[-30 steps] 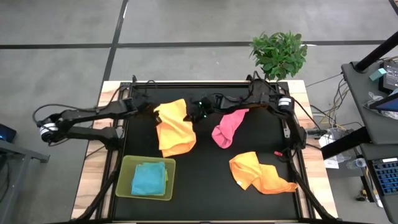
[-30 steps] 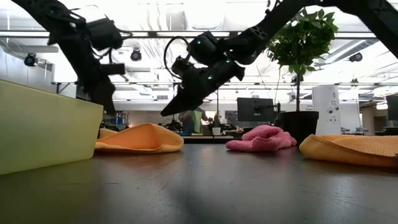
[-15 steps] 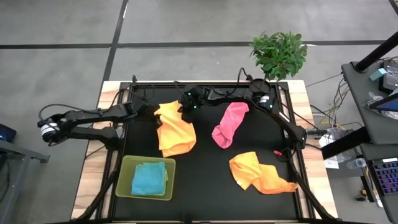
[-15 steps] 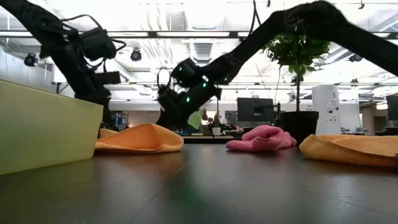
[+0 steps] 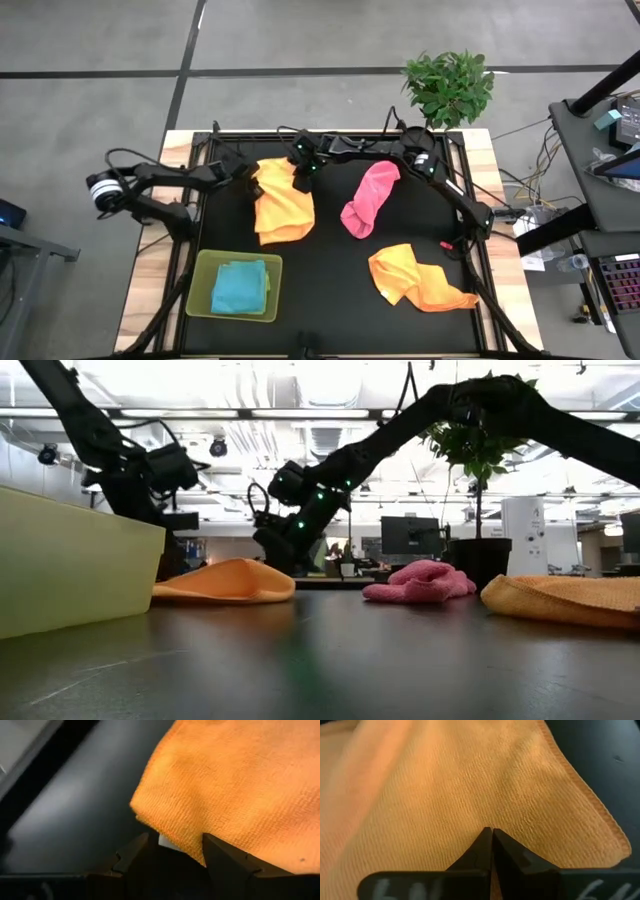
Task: Fold microfiber towels
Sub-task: Fold the top orange microfiber towel
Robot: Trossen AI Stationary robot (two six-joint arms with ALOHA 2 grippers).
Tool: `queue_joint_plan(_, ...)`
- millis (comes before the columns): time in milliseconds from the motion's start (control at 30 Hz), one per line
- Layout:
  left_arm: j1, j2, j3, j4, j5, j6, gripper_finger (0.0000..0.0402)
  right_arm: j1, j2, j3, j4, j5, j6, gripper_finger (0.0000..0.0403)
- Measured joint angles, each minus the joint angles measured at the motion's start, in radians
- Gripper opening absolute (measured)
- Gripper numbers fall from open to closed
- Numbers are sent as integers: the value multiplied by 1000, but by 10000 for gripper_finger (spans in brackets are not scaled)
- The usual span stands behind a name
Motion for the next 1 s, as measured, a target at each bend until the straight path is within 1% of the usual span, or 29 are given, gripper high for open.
queue_joint_plan(133,30,49,4,102,-31,23,171,-3,-8,3,-27,13,7,8)
queue_joint_plan(200,37,54,20,105,-57,40,171,-7,-14,3,-33,18,15,8)
queue_joint_plan(300,38,36,52,108,-84,94,171,-16,-27,6,-60,23,30,8)
queue_joint_plan(367,37,9,72,107,-83,107,171,-24,-38,20,-99,25,30,8)
queue_joint_plan(467,31,-48,93,62,-12,127,171,-27,-59,31,-147,26,27,9)
queue_joint_plan(567,20,-112,95,-16,100,118,171,-18,-83,17,-172,20,13,8)
queue_joint_plan(700,-18,-207,87,-123,288,43,171,0,-127,-30,-194,19,-12,8)
queue_joint_plan(767,-50,-247,83,-183,360,-15,171,13,-152,-64,-191,18,-12,8)
queue_joint_plan(867,-112,-293,79,-271,401,-152,171,35,-194,-131,-171,17,-13,8)
queue_joint_plan(1000,-201,-321,78,-402,405,-373,171,61,-245,-230,-108,16,-5,8)
